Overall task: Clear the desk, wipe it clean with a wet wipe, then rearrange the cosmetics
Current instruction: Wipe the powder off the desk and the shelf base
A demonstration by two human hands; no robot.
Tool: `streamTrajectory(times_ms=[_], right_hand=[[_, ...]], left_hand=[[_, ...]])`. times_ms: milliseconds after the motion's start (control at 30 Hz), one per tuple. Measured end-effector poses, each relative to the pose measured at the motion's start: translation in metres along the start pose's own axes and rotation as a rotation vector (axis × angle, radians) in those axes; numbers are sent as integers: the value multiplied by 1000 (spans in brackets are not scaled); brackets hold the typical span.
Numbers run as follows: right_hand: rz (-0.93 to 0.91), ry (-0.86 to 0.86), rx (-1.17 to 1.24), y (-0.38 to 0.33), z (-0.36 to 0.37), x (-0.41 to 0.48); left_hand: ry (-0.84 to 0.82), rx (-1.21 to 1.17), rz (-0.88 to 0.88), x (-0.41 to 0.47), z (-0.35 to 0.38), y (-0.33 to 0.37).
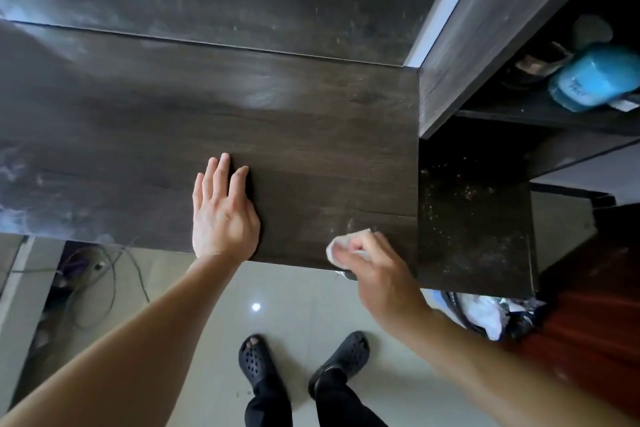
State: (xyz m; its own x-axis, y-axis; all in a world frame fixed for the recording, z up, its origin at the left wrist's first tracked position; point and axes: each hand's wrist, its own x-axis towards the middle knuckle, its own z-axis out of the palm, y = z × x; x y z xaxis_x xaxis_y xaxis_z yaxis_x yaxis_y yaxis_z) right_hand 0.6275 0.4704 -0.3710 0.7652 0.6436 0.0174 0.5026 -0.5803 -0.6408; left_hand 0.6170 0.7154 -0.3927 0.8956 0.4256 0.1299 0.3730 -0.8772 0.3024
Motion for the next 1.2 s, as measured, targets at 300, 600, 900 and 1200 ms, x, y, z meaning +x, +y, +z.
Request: streamTrajectory(times_ms=[300, 600, 900, 1200], right_hand=[[254, 255, -184, 56, -35, 113], [-113, -27, -120, 34, -23, 20], [-5, -28, -146, 2, 5, 59], [363, 146, -580, 82, -61, 214]], left_hand=[[2, 0, -2, 0, 1, -2], [-6, -23, -3, 0, -1, -1], [-19, -19, -12, -1, -2, -1], [-18, -31, -6, 0, -2, 0]])
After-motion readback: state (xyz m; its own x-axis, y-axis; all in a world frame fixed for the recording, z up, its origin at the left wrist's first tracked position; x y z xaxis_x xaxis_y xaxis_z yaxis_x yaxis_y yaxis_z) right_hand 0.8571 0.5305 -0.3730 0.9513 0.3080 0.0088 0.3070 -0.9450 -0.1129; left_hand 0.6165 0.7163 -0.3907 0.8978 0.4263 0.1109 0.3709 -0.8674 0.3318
